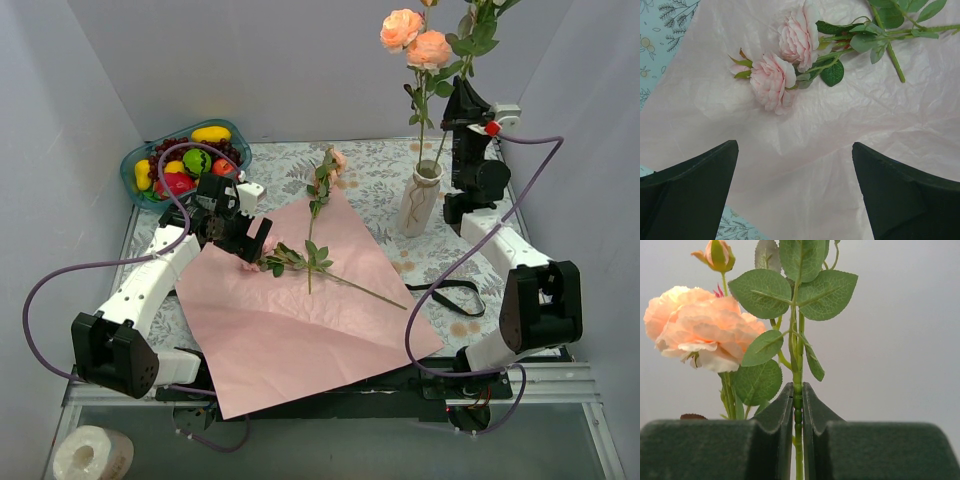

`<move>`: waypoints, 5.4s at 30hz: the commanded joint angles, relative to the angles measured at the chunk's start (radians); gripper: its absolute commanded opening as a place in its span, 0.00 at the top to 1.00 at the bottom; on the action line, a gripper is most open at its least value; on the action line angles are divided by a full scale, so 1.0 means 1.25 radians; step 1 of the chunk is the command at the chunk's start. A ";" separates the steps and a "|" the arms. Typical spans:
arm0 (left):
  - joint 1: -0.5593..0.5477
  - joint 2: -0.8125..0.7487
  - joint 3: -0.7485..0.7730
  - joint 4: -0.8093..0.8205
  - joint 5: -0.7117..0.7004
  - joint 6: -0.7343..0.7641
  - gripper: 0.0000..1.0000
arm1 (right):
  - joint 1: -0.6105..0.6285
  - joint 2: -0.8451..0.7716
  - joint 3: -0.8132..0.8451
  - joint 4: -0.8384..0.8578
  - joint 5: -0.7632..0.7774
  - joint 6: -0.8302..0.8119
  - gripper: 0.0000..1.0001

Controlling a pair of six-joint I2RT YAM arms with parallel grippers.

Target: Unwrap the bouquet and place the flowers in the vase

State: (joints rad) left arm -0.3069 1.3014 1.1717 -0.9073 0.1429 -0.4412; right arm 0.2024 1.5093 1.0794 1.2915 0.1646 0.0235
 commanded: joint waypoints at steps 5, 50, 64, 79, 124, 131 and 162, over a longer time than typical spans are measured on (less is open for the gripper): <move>0.000 -0.018 0.025 0.002 0.006 0.008 0.02 | -0.007 0.028 -0.004 0.481 0.000 -0.009 0.99; 0.000 -0.137 0.114 -0.045 0.029 -0.080 0.02 | 0.225 -0.372 -0.113 -0.837 -0.543 -0.025 0.13; 0.000 -0.164 0.132 -0.060 0.006 -0.085 0.02 | 0.374 0.086 0.124 -1.430 -0.361 -0.241 0.02; 0.000 -0.188 0.097 -0.034 0.017 -0.079 0.02 | 0.482 0.206 0.077 -1.282 -0.245 -0.305 0.19; 0.000 -0.258 0.066 -0.066 -0.028 -0.013 0.02 | 0.533 0.355 0.285 -1.299 -0.205 -0.235 0.99; 0.000 -0.248 0.092 -0.068 -0.009 -0.019 0.02 | 0.533 0.296 0.598 -1.395 -0.154 -0.246 0.99; 0.000 -0.243 0.116 -0.012 0.027 -0.047 0.02 | 0.143 -0.265 0.108 -0.397 -0.095 -0.237 0.99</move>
State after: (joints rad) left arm -0.3069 1.0084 1.3209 -0.9562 0.1722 -0.5022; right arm 0.4263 1.2049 1.2194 0.6666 0.0242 -0.2920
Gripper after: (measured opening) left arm 0.982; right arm 0.060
